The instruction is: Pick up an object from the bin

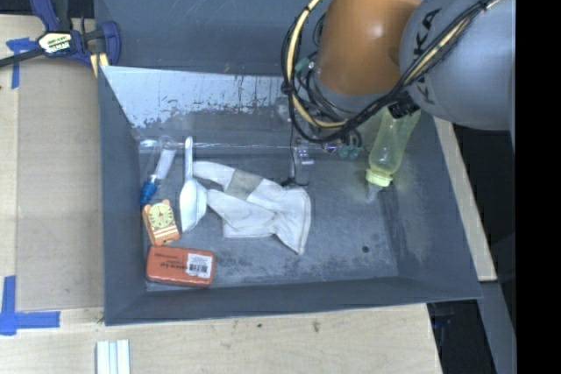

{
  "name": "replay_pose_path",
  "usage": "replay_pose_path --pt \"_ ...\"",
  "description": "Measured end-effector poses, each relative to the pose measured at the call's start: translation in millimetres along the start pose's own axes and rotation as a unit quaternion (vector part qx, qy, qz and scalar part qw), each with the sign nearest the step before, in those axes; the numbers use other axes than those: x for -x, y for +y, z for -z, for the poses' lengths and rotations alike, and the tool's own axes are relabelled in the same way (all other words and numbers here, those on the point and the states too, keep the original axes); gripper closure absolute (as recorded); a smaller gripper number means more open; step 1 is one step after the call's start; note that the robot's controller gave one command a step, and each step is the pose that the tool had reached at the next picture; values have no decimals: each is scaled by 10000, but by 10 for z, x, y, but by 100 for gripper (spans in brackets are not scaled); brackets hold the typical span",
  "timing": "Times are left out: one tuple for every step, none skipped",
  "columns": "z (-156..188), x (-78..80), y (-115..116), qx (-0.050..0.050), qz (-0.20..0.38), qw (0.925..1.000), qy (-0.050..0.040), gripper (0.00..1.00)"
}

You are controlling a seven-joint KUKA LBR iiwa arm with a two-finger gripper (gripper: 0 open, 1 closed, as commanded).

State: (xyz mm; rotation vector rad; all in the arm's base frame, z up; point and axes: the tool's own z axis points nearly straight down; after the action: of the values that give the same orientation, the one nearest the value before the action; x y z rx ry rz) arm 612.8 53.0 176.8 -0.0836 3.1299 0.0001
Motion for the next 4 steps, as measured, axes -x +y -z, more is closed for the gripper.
replay_pose_path --pt "-691 24 46 5 91 10000 16 0" --pt "-1019 -35 244 -2 634 9980 56 0" --pt "-884 -44 302 5 -22 10000 28 100" --pt "-884 -44 302 6 -24 10000 28 100"
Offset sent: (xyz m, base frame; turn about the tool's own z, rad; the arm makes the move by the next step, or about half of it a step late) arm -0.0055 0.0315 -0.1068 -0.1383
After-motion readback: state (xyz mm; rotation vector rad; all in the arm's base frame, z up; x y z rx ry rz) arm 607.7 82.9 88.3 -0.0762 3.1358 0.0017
